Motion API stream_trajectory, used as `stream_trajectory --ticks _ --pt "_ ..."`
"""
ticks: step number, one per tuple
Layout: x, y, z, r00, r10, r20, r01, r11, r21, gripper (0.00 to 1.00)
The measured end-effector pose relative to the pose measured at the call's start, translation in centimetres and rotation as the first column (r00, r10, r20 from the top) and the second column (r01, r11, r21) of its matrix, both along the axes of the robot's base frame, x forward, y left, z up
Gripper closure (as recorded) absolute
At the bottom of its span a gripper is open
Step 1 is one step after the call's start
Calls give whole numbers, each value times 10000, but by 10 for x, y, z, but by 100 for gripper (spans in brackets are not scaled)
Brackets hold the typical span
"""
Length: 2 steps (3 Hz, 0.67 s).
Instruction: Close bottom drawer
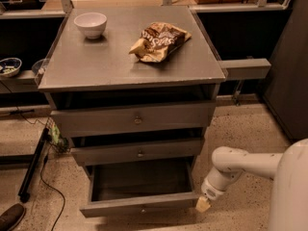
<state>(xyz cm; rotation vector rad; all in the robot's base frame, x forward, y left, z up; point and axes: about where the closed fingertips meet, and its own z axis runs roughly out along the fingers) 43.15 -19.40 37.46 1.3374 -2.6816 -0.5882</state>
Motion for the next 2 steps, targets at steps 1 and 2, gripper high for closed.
stream_trajectory --ticks 1,2 --pt "-2 -3 -11 9985 -490 245 494 9987 -130 100" --pt "-8 1 -33 9978 -569 335 582 9975 -413 100"
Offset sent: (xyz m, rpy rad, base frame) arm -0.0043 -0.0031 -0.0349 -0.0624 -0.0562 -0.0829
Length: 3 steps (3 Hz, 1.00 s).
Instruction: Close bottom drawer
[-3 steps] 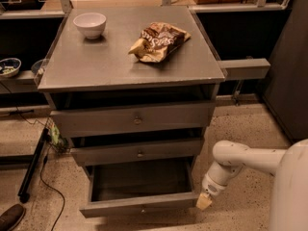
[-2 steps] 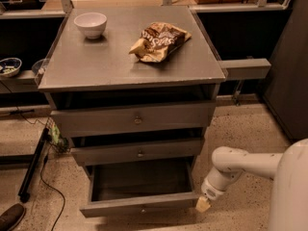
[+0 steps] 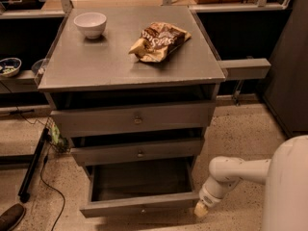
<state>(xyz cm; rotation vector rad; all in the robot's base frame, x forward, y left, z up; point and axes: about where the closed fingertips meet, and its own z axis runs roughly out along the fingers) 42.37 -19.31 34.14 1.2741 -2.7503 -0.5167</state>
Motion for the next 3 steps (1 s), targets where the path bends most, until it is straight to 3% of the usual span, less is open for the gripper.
stream_trajectory --ticks 3 --pt "-4 9 -26 9994 -252 -222 255 9996 118 100"
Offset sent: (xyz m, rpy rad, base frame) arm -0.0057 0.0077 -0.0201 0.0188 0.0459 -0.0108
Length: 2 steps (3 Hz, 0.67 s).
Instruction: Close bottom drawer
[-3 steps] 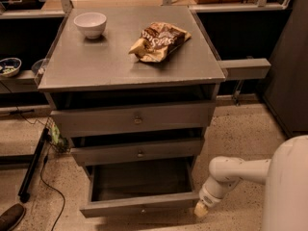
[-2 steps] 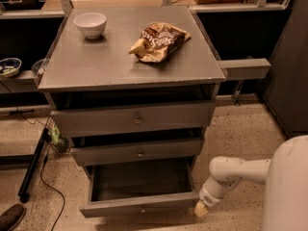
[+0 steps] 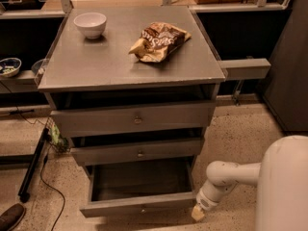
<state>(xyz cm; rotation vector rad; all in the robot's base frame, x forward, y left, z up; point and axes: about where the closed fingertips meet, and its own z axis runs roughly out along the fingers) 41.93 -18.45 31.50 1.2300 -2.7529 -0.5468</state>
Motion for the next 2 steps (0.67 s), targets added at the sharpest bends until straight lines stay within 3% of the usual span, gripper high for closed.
stream_trajectory --ticks 2 --pt "22 27 -35 9989 -468 66 468 9989 -28 100"
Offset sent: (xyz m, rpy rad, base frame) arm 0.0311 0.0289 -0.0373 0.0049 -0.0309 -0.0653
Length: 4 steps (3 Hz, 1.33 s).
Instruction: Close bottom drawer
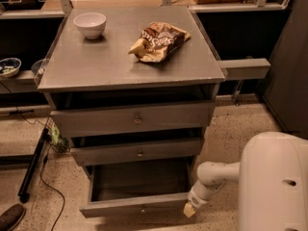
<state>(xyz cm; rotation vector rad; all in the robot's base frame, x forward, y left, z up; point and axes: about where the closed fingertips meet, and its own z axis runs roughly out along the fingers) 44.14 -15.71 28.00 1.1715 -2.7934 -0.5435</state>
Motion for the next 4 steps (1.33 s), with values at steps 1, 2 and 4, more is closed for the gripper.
stream_trajectory --ticks 1,2,4 --pt "-2 0 -1 10000 11 -34 -11 10000 2 100" --pt "-8 0 -19 9998 -141 -103 142 9999 85 100" --pt "17 26 -66 9966 -769 -299 784 9954 553 100"
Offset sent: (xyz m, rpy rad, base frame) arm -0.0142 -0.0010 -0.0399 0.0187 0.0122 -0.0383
